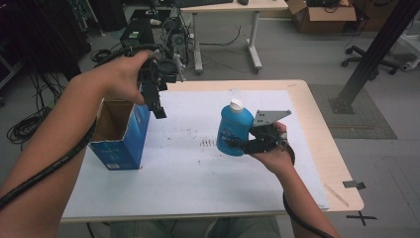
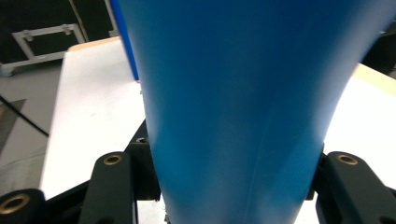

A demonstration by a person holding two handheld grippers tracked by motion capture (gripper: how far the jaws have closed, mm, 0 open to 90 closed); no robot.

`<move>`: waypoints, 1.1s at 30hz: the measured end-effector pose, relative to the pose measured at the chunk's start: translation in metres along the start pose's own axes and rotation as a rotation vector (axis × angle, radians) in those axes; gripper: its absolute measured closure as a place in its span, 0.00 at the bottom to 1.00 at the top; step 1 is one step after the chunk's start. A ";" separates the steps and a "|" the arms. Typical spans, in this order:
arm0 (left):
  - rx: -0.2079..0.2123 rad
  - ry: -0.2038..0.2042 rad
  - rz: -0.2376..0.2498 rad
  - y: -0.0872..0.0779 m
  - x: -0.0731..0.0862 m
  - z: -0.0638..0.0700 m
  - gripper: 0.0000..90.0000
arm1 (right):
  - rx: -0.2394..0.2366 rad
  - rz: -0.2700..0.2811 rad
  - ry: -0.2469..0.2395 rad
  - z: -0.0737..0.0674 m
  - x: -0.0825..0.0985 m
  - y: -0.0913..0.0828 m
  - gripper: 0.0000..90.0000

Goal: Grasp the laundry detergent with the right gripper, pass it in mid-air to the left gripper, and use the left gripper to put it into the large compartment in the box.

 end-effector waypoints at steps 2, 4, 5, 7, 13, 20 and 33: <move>0.000 0.005 -0.003 -0.001 -0.002 0.001 0.00 | -0.023 -0.003 -0.003 -0.003 -0.004 -0.002 0.49; 0.000 0.012 -0.005 -0.001 -0.003 0.001 0.00 | -0.033 -0.009 -0.016 -0.005 -0.008 -0.003 0.49; 0.000 0.014 -0.005 -0.002 -0.004 0.001 0.00 | -0.033 -0.011 -0.020 -0.006 -0.010 -0.004 0.49; 0.002 0.020 -0.005 -0.002 -0.006 0.002 0.00 | -0.043 -0.024 -0.033 -0.007 -0.014 -0.004 0.49; 0.006 0.030 -0.009 -0.005 -0.012 0.004 0.00 | -0.087 -0.055 -0.055 -0.015 -0.023 0.000 0.49; 0.040 0.069 -0.009 -0.006 -0.022 0.014 0.00 | -0.118 -0.072 -0.075 -0.021 -0.027 0.008 0.49; 0.043 0.106 -0.004 -0.011 -0.036 0.023 0.00 | -0.161 -0.091 -0.093 -0.030 -0.029 0.020 0.49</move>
Point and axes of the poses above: each handheld gripper's, and its own axes: y roughly forward along the jaws, x roughly out of its underside, z roughly to its right, the point moved 6 cm from there along y, roughly forward along the jaws, and after that the axes turned 14 degrees about y, right-handed, at the moved point
